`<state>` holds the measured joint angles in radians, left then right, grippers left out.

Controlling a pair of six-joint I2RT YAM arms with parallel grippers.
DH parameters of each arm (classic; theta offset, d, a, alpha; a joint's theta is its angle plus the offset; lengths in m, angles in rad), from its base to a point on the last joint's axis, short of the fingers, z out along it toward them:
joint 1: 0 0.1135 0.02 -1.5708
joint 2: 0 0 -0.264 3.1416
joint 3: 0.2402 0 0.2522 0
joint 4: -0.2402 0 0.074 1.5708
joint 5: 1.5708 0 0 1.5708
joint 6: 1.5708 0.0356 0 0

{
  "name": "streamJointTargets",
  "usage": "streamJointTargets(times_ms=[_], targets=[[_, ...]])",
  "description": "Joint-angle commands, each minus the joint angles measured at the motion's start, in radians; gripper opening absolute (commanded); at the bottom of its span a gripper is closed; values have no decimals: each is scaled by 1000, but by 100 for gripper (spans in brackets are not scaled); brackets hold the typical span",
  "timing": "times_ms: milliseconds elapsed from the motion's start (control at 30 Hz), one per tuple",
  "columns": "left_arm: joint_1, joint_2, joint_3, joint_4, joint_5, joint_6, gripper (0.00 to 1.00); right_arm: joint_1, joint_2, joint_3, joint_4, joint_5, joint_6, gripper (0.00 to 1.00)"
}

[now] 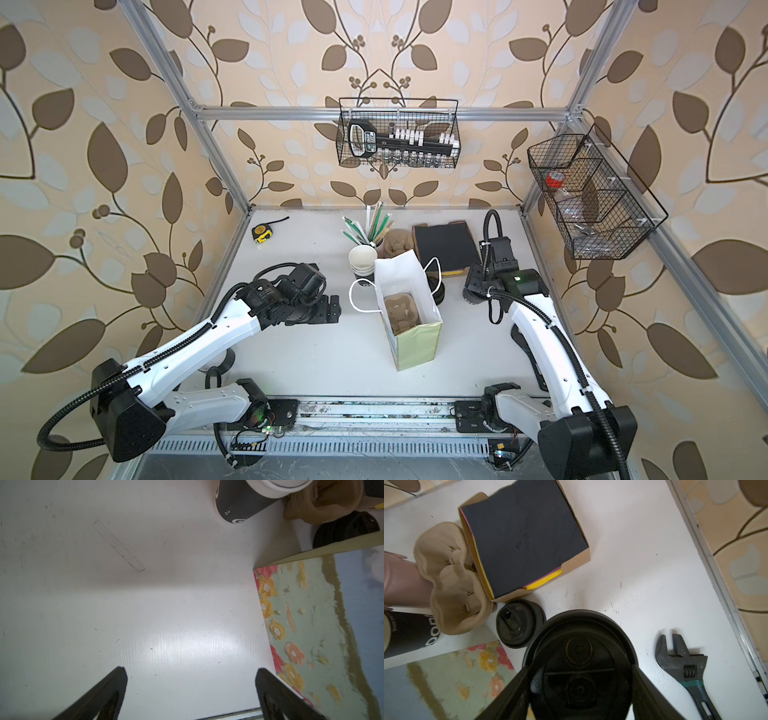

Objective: Pack a coffee takeout order
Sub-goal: Pick up the coffee cup at the middle-right of the table.

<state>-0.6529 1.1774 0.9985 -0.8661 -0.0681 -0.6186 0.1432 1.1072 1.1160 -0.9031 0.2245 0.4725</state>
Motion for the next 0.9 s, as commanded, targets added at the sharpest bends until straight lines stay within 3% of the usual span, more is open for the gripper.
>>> streamJointTargets(times_ms=[0, 300, 767, 867], targets=[[6, -22, -3, 5, 8, -25, 99, 36, -44, 86, -70, 35, -21, 67], [6, -8, -6, 13, 41, -30, 99, 246, -82, 341, -238, 239, 8, 67], [9, 7, -12, 26, 79, -29, 99, 623, -59, 684, -338, 471, 77, 66], [9, 10, -11, 26, 80, -27, 99, 685, -48, 719, -327, 470, 81, 66]])
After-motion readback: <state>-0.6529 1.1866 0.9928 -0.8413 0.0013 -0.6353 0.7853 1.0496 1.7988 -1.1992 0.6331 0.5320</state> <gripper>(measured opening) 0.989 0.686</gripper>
